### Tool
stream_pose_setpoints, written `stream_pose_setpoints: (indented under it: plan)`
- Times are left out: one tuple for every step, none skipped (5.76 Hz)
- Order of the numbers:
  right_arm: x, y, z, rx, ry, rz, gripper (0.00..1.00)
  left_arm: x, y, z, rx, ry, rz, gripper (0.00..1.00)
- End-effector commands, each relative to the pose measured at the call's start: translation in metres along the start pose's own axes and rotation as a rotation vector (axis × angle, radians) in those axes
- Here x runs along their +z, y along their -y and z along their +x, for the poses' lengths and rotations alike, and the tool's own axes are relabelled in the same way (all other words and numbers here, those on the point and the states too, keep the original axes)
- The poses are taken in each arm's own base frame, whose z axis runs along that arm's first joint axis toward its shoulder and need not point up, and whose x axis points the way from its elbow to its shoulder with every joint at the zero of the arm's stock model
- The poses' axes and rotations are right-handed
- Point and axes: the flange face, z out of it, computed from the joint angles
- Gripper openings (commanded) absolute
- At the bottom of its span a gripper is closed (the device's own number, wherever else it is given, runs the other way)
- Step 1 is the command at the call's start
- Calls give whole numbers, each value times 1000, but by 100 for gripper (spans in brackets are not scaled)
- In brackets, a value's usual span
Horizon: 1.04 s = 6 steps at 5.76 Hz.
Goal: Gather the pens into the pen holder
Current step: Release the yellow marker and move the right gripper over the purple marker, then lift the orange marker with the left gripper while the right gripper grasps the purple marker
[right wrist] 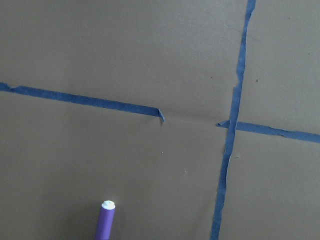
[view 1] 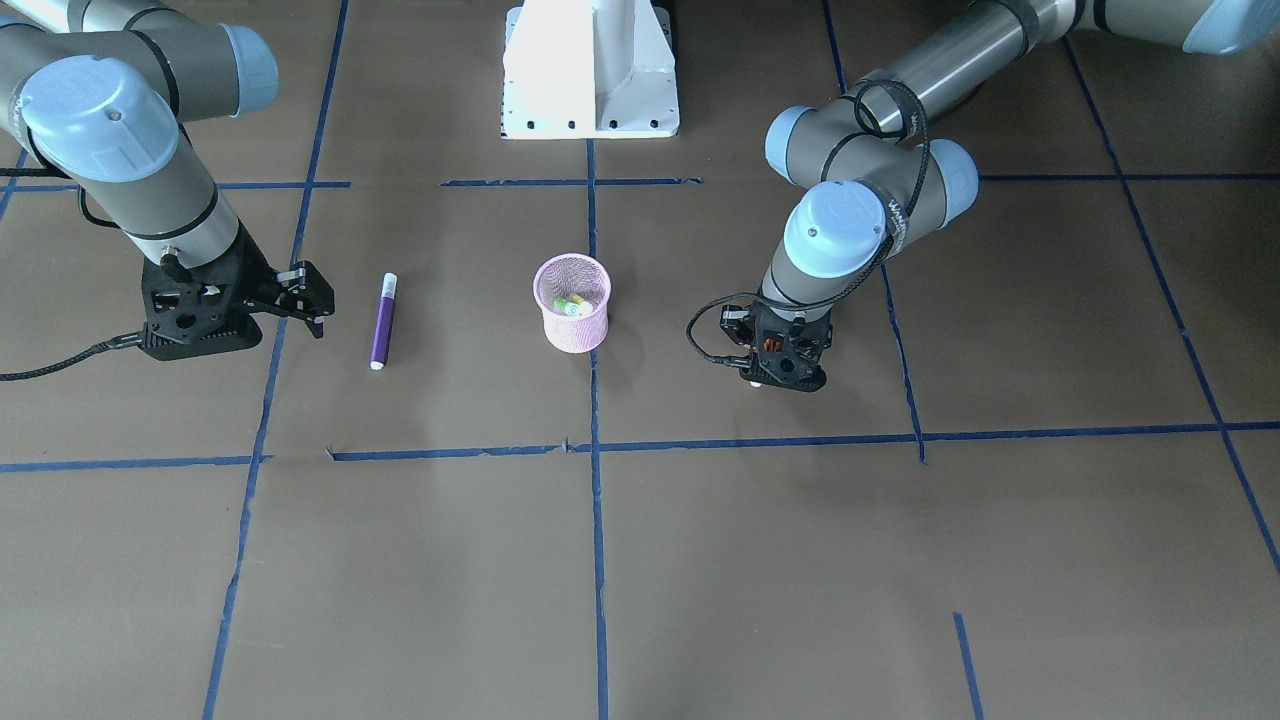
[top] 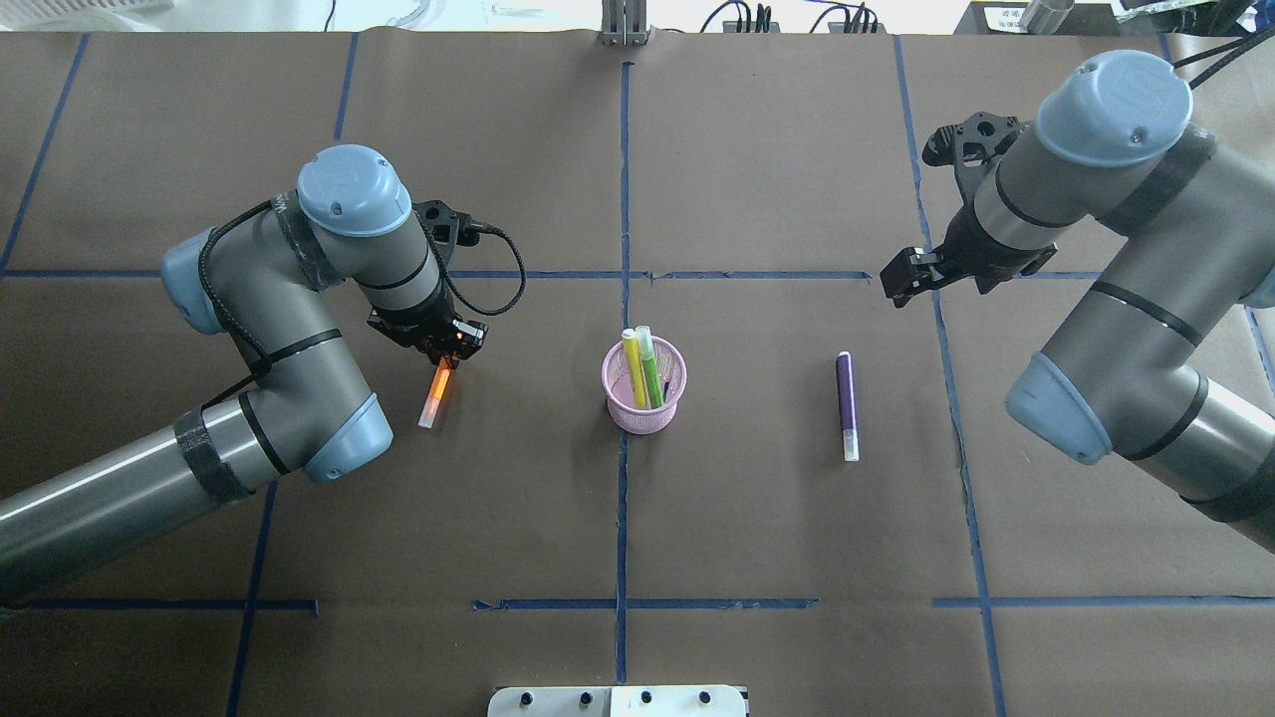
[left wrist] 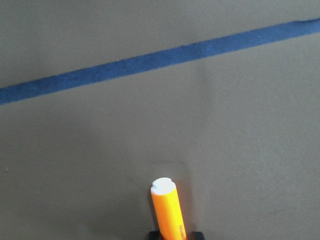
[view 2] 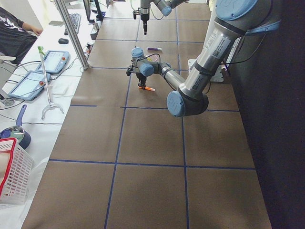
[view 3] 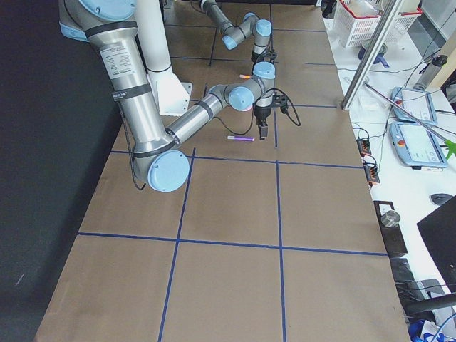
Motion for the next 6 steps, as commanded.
stream_pose_setpoints:
  plan:
    - [-2,2,3,4,1,4,100,-1,0,0,1,-1,1,2]
    - [-1,3,4,8,-4,2,100,-14,1,6,8,-14,18,0]
    - [13,3,10,23,-14,-27,100,-51,3,3,8,-32,65,0]
    - [43,1,6,35,-30,-75,100,-87,1,11,27,-38,141,0]
    - [71,-8,-8,30,-45,-120,100,-115,-2,23,51,-38,224,0]
    - [80,-18,-50,51,-27,-139,100,-149,-5,42,66,-53,313,0]
